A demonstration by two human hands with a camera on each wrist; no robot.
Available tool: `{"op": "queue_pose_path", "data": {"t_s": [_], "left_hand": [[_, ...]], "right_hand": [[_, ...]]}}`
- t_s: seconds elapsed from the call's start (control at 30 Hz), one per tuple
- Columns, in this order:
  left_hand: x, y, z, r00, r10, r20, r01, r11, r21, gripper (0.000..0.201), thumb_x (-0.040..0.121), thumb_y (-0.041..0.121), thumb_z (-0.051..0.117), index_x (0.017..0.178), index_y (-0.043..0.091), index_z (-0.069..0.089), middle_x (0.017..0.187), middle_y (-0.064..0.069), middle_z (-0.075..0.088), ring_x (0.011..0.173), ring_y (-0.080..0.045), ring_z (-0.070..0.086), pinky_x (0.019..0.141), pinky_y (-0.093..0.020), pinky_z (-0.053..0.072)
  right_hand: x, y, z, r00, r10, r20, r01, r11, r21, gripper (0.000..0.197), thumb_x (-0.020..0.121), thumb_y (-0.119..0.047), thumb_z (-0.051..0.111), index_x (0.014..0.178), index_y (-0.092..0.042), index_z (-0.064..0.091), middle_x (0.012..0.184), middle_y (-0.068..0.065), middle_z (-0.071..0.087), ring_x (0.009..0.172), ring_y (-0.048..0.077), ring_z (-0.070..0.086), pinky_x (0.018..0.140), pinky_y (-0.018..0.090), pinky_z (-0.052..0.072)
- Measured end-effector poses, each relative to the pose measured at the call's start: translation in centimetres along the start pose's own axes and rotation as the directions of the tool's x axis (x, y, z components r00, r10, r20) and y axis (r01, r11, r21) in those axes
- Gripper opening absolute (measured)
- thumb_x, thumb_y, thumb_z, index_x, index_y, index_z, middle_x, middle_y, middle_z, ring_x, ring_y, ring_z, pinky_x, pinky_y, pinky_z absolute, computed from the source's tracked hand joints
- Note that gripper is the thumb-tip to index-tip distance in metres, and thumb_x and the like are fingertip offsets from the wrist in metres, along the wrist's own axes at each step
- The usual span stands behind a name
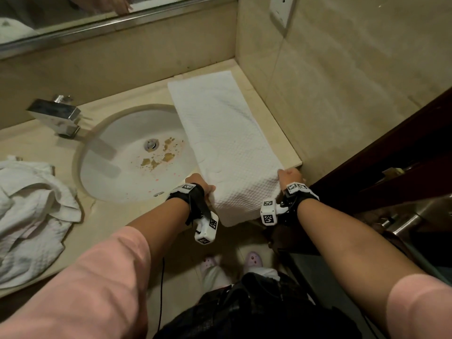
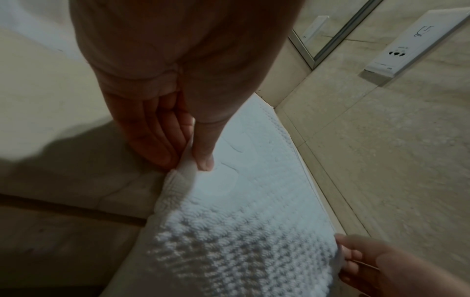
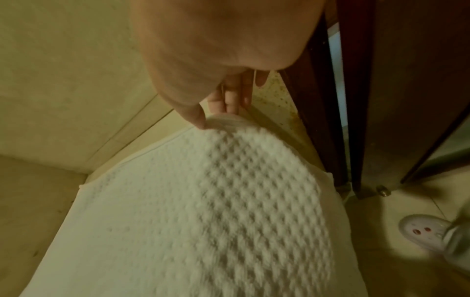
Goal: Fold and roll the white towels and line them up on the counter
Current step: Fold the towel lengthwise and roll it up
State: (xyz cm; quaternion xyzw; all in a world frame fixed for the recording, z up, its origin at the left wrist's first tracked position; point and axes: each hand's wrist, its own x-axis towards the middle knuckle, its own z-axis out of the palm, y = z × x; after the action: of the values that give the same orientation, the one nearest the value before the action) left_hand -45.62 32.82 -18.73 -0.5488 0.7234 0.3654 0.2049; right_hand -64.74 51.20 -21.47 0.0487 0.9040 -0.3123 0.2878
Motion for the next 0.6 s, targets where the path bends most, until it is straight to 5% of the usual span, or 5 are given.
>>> {"op": "queue_pose_path", "data": {"t_s": [0.13,0.27,0.43,0.53,0.6], "left_hand": [[0.0,0.2,-0.1,1.000,-0.011,0.016,0.011,0.999,-0.035,0.033,0.082,0.031,0.073,0.069,0.013,0.048,0.073,-0.004,0.055,0.081,-0.025,0.057,0.073,-0.032,0.047],[0.2,0.2,-0.2,0.999,-0.022,0.045,0.026,0.995,-0.093,0.028,0.080,0.029,0.075,0.073,0.011,0.054,0.092,-0.011,0.068,0.092,-0.028,0.066,0.088,-0.037,0.053],[0.0,0.5,-0.2,0.997,-0.044,0.068,0.052,0.992,-0.118,0.028,0.082,0.027,0.073,0.068,0.012,0.054,0.076,-0.007,0.062,0.081,-0.026,0.062,0.083,-0.035,0.051],[-0.4,0.8,-0.5,0.996,-0.050,0.068,0.058,0.990,-0.130,0.029,0.084,0.023,0.071,0.063,0.012,0.055,0.067,-0.005,0.058,0.076,-0.024,0.059,0.075,-0.032,0.048],[-0.4,0.8,-0.7,0.993,-0.064,0.104,0.080,0.984,-0.160,0.030,0.086,0.022,0.069,0.062,0.010,0.054,0.067,-0.006,0.057,0.075,-0.025,0.059,0.076,-0.031,0.048]], "right_hand": [[0.4,-0.2,0.3,0.986,-0.164,-0.036,0.166,0.983,0.072,0.023,0.093,-0.016,0.052,0.072,-0.016,0.043,0.079,0.007,0.054,0.085,0.028,0.053,0.073,0.033,0.041],[0.0,0.2,0.2,0.961,-0.245,-0.132,0.258,0.962,0.094,0.023,0.098,-0.012,0.046,0.076,-0.011,0.039,0.064,-0.001,0.042,0.070,0.022,0.043,0.063,0.030,0.032],[-0.3,-0.3,0.3,0.982,-0.130,-0.140,0.148,0.980,0.132,0.012,0.100,-0.014,0.043,0.089,-0.009,0.044,0.094,0.012,0.056,0.081,0.026,0.051,0.067,0.031,0.034],[-0.5,-1.3,-0.4,0.999,-0.035,-0.007,0.035,0.980,0.194,0.022,0.101,-0.013,0.038,0.113,-0.006,0.055,0.121,0.012,0.058,0.110,0.029,0.056,0.079,0.028,0.039],[0.1,-0.6,0.0,0.986,-0.160,0.049,0.166,0.970,-0.175,0.031,0.101,-0.014,0.034,0.127,-0.010,0.052,0.130,0.008,0.054,0.121,0.024,0.052,0.089,0.026,0.042]]}}
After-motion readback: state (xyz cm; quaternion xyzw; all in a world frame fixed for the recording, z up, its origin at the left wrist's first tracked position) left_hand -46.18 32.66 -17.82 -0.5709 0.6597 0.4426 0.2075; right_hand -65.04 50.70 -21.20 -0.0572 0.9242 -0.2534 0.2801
